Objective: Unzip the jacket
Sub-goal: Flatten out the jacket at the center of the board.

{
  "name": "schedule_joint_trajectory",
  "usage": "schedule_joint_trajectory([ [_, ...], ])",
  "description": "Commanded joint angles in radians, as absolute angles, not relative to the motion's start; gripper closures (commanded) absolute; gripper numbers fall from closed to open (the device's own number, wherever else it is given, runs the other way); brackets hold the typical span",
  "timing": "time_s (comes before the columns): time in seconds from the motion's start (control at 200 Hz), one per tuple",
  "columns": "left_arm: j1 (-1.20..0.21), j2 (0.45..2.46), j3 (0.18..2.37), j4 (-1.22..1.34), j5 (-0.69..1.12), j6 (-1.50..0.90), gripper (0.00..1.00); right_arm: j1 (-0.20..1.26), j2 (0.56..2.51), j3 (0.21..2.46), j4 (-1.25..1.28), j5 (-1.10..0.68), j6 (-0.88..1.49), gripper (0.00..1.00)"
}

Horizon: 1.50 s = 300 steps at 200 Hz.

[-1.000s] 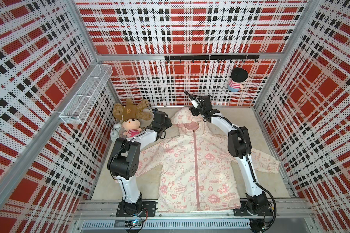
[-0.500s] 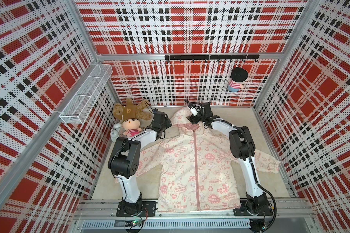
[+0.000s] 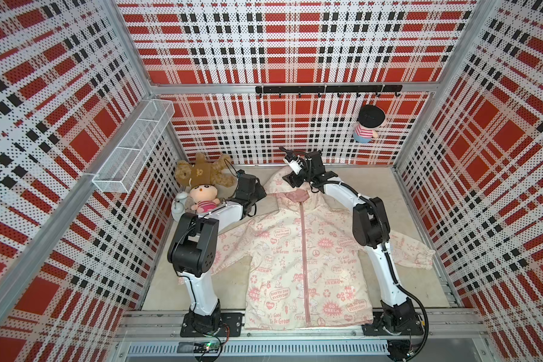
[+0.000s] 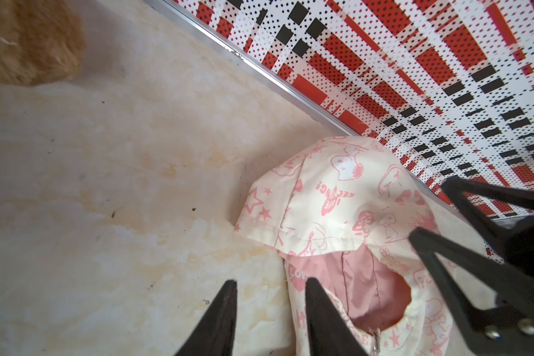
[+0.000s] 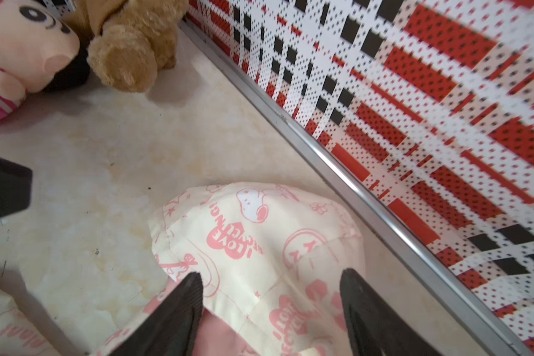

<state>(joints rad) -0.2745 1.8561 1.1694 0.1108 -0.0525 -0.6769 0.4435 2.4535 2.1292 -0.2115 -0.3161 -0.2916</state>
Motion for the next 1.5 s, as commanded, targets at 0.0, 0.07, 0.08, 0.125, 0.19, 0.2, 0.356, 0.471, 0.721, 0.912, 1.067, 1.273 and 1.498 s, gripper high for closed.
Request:
schedule_joint_trajectory([
  [0.0,-0.266,1.873,1.161,0.133,-0.044,-0.677,0.60,0.451,2.503,2.162,-0.274,-0.342,-0.285,0.27],
  [0.07,-0.265,1.876,1.161,0.133,-0.044,-0.678,0.61,0.452,2.532,2.200,-0.304,-0.341,-0.278,0.27],
  [0.08,-0.266,1.876,1.161,0.133,-0.044,-0.678,0.61,0.452,2.536,2.206,-0.308,-0.341,-0.277,0.27],
  [0.125,-0.265,1.878,1.162,0.133,-0.042,-0.678,0.61,0.452,2.559,2.238,-0.329,-0.327,-0.266,0.26],
  [0.19,-0.264,1.883,1.163,0.133,-0.038,-0.679,0.61,0.453,2.596,2.293,-0.365,-0.305,-0.248,0.25],
  [0.2,-0.266,1.884,1.163,0.133,-0.038,-0.680,0.61,0.453,2.601,2.301,-0.371,-0.300,-0.244,0.25],
  [0.356,-0.265,1.896,1.162,0.133,-0.033,-0.682,0.61,0.451,2.717,2.513,-0.504,-0.221,-0.138,0.17],
  [0.471,-0.268,1.901,1.153,0.138,-0.033,-0.690,0.61,0.445,2.751,2.580,-0.541,-0.206,-0.027,0.17],
  [0.721,-0.274,1.903,1.141,0.146,-0.031,-0.698,0.61,0.393,2.745,2.543,-0.538,-0.340,0.291,0.25],
  [0.912,-0.277,1.908,1.144,0.145,-0.026,-0.698,0.61,0.385,2.756,2.551,-0.584,-0.338,0.383,0.27],
  [1.067,-0.279,1.907,1.136,0.145,-0.026,-0.699,0.61,0.372,2.765,2.554,-0.657,-0.338,0.421,0.29],
  [1.273,-0.281,1.914,1.136,0.146,-0.022,-0.703,0.60,0.368,2.746,2.491,-0.660,-0.309,0.451,0.25],
  [1.498,-0.288,1.925,1.137,0.153,-0.017,-0.708,0.60,0.368,2.787,2.502,-0.639,-0.310,0.492,0.39],
])
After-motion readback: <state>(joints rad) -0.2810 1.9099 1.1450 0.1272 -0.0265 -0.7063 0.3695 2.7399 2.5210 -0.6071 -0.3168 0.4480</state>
